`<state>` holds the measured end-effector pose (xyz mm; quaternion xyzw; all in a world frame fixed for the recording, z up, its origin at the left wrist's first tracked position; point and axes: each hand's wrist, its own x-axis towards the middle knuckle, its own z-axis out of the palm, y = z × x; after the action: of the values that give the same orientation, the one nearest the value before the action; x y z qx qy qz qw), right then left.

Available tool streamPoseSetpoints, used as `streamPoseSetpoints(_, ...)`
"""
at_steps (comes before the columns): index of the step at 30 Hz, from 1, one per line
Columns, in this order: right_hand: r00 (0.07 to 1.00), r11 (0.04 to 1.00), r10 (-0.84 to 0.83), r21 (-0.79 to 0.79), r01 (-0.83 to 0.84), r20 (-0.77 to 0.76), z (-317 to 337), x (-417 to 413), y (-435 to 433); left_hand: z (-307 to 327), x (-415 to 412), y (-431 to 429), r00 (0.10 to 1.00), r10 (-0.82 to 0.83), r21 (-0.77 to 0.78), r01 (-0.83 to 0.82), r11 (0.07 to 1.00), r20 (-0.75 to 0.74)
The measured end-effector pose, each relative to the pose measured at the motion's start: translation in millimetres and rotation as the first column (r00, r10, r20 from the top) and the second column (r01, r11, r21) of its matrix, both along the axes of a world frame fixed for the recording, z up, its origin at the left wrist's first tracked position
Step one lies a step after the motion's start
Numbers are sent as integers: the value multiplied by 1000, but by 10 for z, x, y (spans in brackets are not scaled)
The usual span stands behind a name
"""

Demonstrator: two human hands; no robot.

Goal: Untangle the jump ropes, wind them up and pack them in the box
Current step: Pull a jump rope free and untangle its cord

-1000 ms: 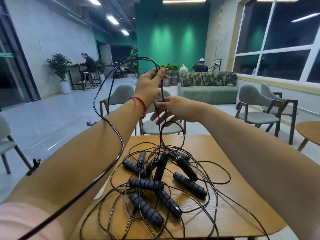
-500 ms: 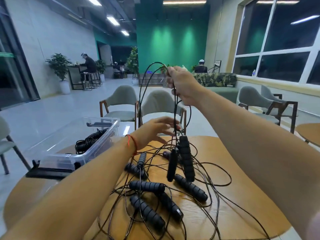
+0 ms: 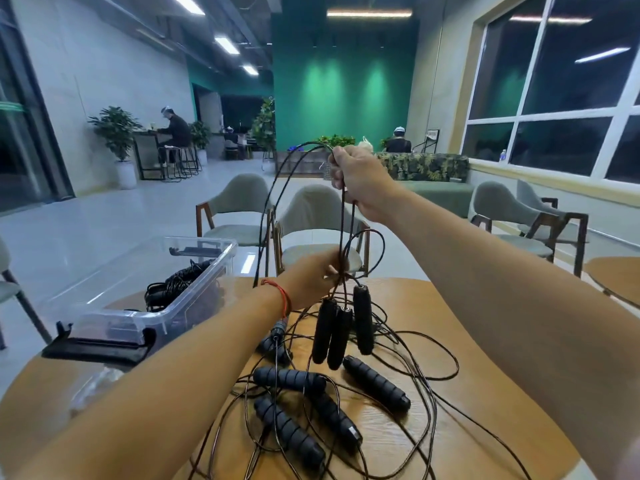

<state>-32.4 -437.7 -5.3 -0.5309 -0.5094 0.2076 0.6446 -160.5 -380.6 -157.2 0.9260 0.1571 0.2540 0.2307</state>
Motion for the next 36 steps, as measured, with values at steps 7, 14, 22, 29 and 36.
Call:
streamPoseSetpoints(7,993,993,-100,-61,104,65,-147,221,95,-80,-54,-46,979,51,-423,38,905,197)
streamPoseSetpoints(14,980,969,-181,-155,192,83,-224,382,82,-59,47,-104,863,453,-908,17,418,225)
streamPoseSetpoints(22,949,934,-257,-205,292,182,-311,478,147,-82,-11,-71,921,242,-550,-36,834,307)
streamPoseSetpoints(29,961,934,-151,-285,216,233,-421,406,19,-95,85,-89,938,279,-270,-219,937,207)
streamPoseSetpoints(36,920,900,-165,-328,287,355,-525,488,-105,29,50,-32,799,479,-740,-64,669,363)
